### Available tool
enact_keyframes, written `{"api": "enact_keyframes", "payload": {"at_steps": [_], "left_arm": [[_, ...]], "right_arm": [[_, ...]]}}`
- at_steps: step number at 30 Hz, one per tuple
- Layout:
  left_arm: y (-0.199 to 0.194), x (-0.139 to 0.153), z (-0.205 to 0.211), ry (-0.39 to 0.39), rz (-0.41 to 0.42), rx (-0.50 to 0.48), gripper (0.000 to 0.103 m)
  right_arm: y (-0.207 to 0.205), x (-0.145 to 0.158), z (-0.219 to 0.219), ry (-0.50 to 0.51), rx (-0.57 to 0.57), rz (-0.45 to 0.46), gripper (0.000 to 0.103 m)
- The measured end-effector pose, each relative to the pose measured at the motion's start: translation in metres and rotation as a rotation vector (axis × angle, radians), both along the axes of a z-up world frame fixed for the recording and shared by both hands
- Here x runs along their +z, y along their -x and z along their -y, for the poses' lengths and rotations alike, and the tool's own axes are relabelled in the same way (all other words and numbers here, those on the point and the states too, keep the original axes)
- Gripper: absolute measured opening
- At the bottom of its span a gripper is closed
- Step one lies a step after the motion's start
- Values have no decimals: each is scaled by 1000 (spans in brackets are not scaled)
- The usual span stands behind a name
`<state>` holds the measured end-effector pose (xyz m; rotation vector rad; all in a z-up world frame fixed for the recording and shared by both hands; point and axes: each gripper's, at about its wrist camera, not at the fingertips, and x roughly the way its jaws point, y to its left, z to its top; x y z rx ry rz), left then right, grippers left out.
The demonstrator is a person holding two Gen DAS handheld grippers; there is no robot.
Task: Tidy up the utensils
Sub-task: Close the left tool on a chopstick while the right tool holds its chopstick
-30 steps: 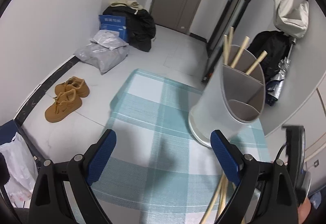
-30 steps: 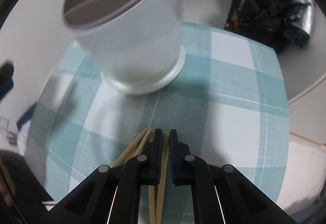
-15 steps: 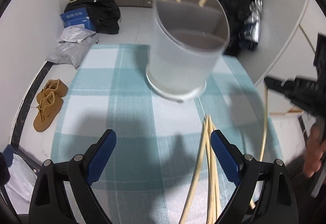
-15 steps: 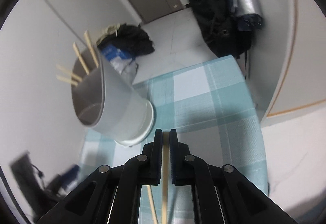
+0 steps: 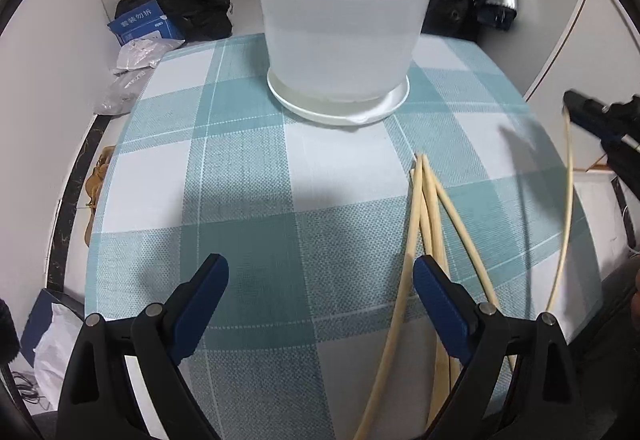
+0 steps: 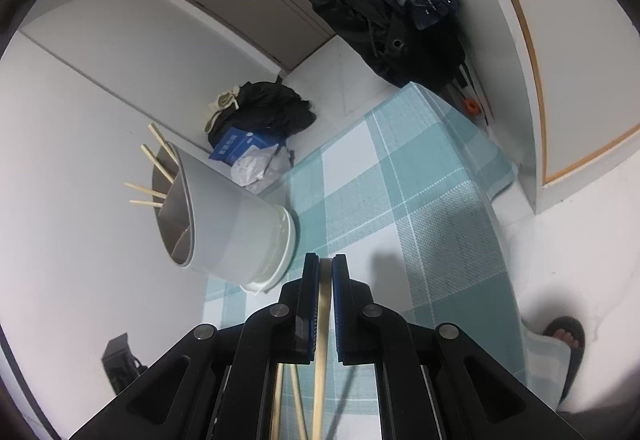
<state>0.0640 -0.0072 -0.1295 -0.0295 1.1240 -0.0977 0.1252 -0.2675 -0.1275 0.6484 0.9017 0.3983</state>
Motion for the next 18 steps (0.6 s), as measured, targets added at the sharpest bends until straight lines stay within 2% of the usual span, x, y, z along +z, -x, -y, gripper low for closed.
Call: {"api": "enact_keyframes", "payload": {"at_steps": [3,4,5,12,15,18], "left_arm": [[-3,-3,5,-30,-15,-17,86],[-4,-4,7,-40,-27,-28,79],[-5,-5,9,-47,-33,-39,77],[-19,-3,18,-57,-54,-89,70],[-29,-2,28,-74,-55,-136,62],[-38,-1,35,-72,-63,-165,45]], "right_arm": [[-1,2,1,-21,1,18,6],[0,2,2,-21,-2,27,6],[0,3,3,-24,-5,32,6],[0,4,4,-33,-8,46,6],[-1,4,5,-49,-10,42,6],[-1,3,5,-50,-7,31,6]]}}
